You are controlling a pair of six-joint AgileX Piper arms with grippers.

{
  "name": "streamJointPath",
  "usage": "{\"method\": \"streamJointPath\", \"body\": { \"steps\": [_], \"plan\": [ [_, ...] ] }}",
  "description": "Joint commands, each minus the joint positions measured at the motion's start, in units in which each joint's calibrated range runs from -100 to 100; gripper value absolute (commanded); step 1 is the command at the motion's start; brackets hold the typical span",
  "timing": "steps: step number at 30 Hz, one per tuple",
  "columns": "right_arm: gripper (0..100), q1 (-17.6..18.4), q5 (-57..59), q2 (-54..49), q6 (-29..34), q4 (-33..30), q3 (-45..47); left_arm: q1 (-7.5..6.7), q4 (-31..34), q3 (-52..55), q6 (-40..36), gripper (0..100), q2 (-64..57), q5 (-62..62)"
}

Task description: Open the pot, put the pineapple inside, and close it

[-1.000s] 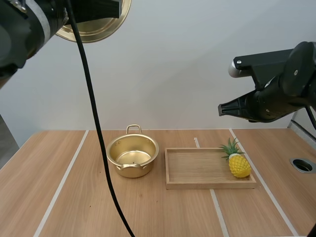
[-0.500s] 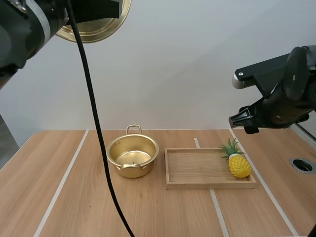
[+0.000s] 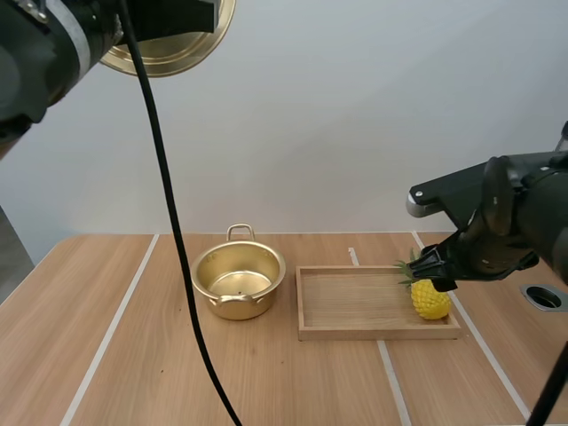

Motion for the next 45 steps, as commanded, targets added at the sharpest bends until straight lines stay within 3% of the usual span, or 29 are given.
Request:
{"method": "streamJointPath", "body": {
  "steps": [1, 35, 45],
  "plan": [
    [100, -0.23, -5.51, 2.37, -0.11, -0.52, 0.23, -0.18, -0.69, -0.39, -0.66, 0, -0.44, -1.62],
    [100, -0.23, -36.06, 30.38, 2.25, -0.52, 0.23, -0.18, -0.69, -0.39, -0.66, 0, -0.44, -1.62],
    [100, -0.23, -39.49, 36.26, 2.28, -0.52, 0.23, -0.18, -0.69, -0.39, -0.66, 0, -0.44, -1.62]
  ]
}}
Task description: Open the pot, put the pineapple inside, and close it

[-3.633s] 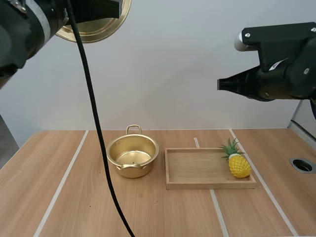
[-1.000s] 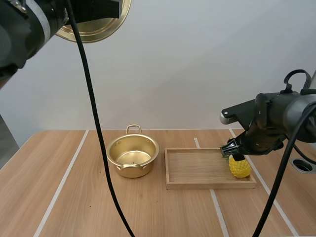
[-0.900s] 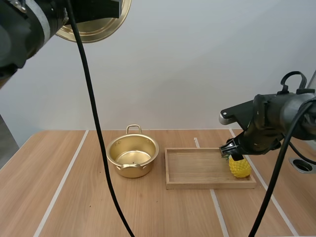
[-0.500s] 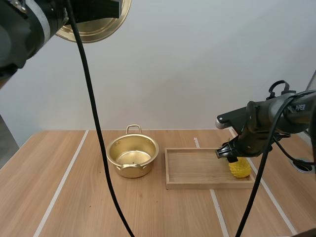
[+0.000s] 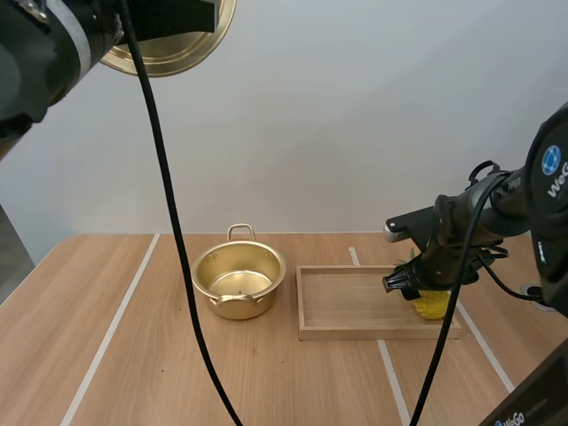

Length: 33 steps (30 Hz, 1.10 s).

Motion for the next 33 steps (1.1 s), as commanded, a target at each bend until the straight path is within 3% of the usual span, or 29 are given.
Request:
{"method": "streamJointPath", "body": {
  "steps": [1, 12, 13, 15, 17, 18, 25, 33],
  "plan": [
    [100, -0.23, -2.47, 1.03, -0.07, -0.42, 0.08, -0.18, -0.69, -0.39, -0.66, 0, -0.44, -1.62],
    [97, -0.23, -4.57, 2.82, 0.03, -0.42, 0.08, -0.18, -0.69, -0.39, -0.66, 0, -0.44, -1.62],
    [88, -0.23, -4.57, 2.82, 0.05, -0.42, 0.08, -0.18, -0.69, -0.39, -0.66, 0, -0.44, -1.62],
    [59, -0.23, -3.8, 2.82, 0.05, -0.42, 0.08, -0.18, -0.69, -0.39, -0.66, 0, -0.44, -1.62],
    [8, -0.23, -1.9, 2.82, 0.05, -0.42, 0.08, -0.18, -0.69, -0.39, -0.66, 0, -0.44, -1.62],
    [0, -0.23, -1.6, 2.82, 0.05, -0.42, 0.08, -0.18, -0.69, -0.39, -0.66, 0, -0.44, -1.62],
    [0, -0.23, -1.17, 2.82, 0.16, -0.14, 0.08, -0.18, -0.69, -0.39, -0.66, 0, -0.44, -1.62],
    [0, -0.23, -1.96, -2.18, 0.16, 4.99, -0.18, -0.18, -0.69, -0.39, -0.66, 0, -0.44, -1.62]
  ]
}}
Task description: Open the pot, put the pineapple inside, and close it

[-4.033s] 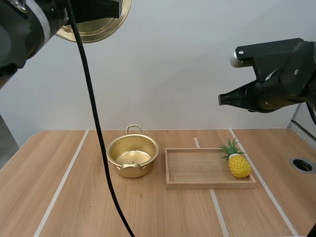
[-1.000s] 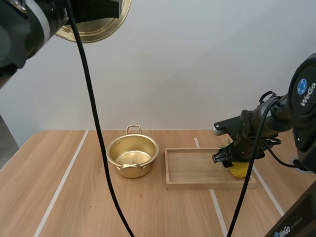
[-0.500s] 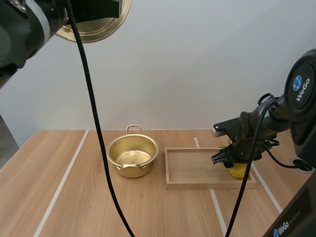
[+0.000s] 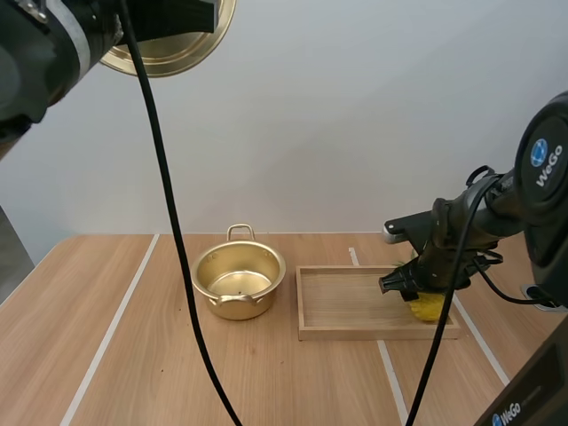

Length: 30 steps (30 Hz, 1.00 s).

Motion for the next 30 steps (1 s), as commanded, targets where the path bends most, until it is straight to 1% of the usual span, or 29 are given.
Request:
{"method": "streamJointPath", "body": {
  "steps": [1, 5, 9, 14, 18, 21, 24, 30],
  "plan": [
    [0, -0.23, -1.23, -3.97, 0.05, 2.88, -0.18, -0.18, -0.69, -0.39, -0.66, 0, -0.44, -1.62],
    [0, -0.23, -3.89, -9.94, -0.37, 6.21, -0.18, -0.18, -0.69, -0.39, -0.66, 0, -0.44, -1.62],
    [0, -0.23, -5.12, -16.5, -0.37, 7.11, -0.32, -0.18, -0.69, -0.39, -0.66, 0, -0.44, -1.62],
    [0, -0.23, -5.12, -24.49, -0.37, 10.15, -0.32, -0.18, -0.69, -0.39, -0.66, 0, -0.44, -1.62],
    [0, -0.23, -5.12, -31.72, -0.37, 14.15, -0.32, -0.18, -0.69, -0.39, -0.66, 0, -0.44, -1.62],
    [0, -0.23, -5.12, -37.4, -0.37, 15.46, -0.32, -0.18, -0.69, -0.39, -0.66, 0, -0.44, -1.62],
    [0, -0.23, -3.12, -42.1, -0.37, 15.88, -0.32, -0.18, -0.69, -0.39, -0.66, 0, -0.44, -1.62],
    [0, -0.23, 2.11, -49.13, -0.37, 19.22, -0.32, -0.18, -0.69, -0.39, -0.66, 0, -0.44, -1.62]
  ]
}}
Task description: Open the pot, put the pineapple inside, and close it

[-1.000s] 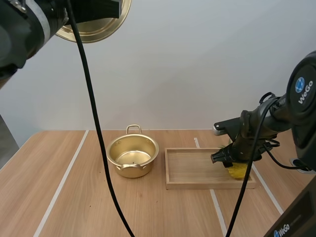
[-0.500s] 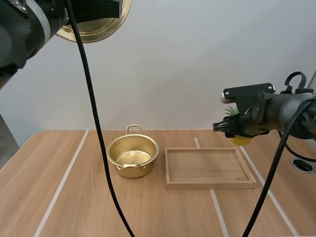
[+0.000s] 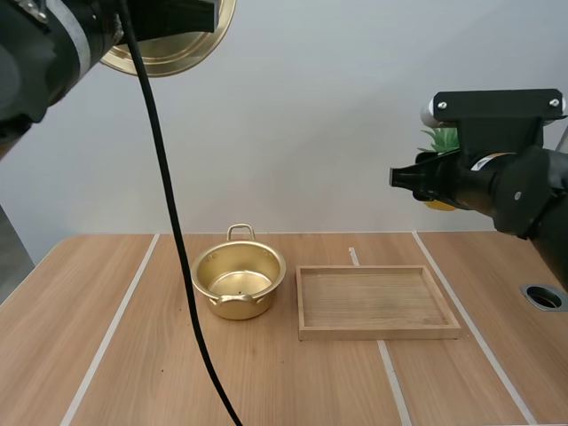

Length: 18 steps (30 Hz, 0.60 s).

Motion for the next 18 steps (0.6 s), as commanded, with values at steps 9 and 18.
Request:
{"method": "streamJointPath", "body": {
  "steps": [9, 18],
  "plan": [
    [0, -0.23, 2.12, -4.01, -0.27, 1.87, -0.32, -0.18, -0.69, -0.39, -0.66, 0, -0.44, -1.62],
    [0, -0.23, -0.29, -3.59, -16.32, 22.79, -0.32, -0.18, -0.69, -0.39, -0.66, 0, -0.44, -1.62]
  ]
}}
